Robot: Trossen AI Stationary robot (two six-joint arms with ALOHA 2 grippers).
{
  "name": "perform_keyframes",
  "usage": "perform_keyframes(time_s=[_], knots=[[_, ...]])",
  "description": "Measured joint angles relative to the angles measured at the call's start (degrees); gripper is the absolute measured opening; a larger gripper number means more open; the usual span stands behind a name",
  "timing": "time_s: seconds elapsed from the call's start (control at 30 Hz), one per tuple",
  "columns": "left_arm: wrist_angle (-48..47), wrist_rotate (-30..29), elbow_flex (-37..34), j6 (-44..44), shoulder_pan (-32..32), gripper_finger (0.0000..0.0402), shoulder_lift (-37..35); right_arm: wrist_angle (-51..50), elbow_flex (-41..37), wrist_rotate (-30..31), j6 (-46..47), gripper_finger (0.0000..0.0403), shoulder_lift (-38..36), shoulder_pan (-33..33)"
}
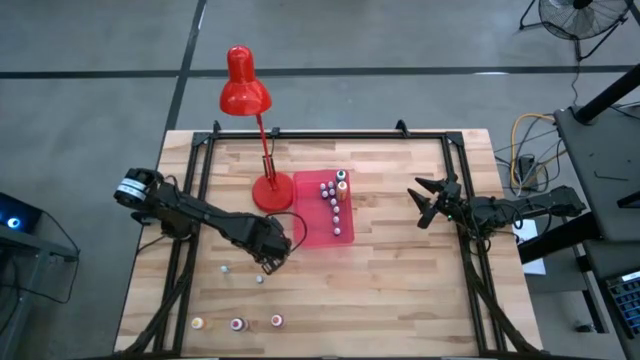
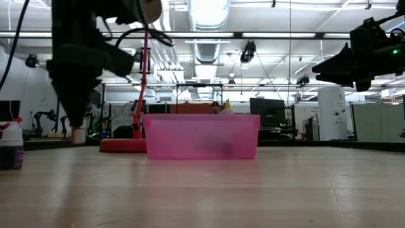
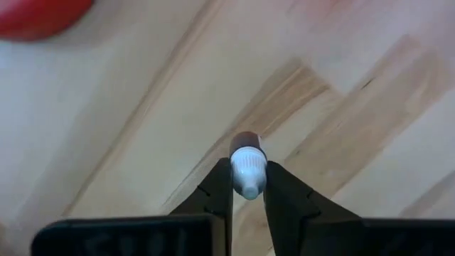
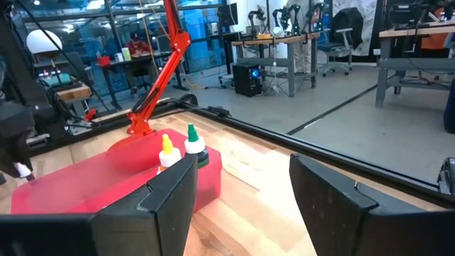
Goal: Pick & Place food coloring
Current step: Put the small red food coloring bottle into the bin
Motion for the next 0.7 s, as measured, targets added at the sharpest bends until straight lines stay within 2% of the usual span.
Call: perform_keyframes(time_s=[0.3, 0.5, 0.7], knots=[[-11.70, -0.62, 11.19, 4.46, 4.45, 0.0033, -0.02, 0.00, 0.00, 0.00, -0.01, 0.0215, 0.01, -0.02], [-13.49, -0.70, 18.42, 8.80, 8.86, 0.0033, 0.58, 0.00, 0.00, 0.00, 0.01, 0.0215, 0.01, -0.02], [-17.07, -0.70, 26.59, 12.79, 14.29, 0.0033, 5.19, 0.01, 0.00, -0.01, -0.05, 0.0215, -0.02, -0.01]])
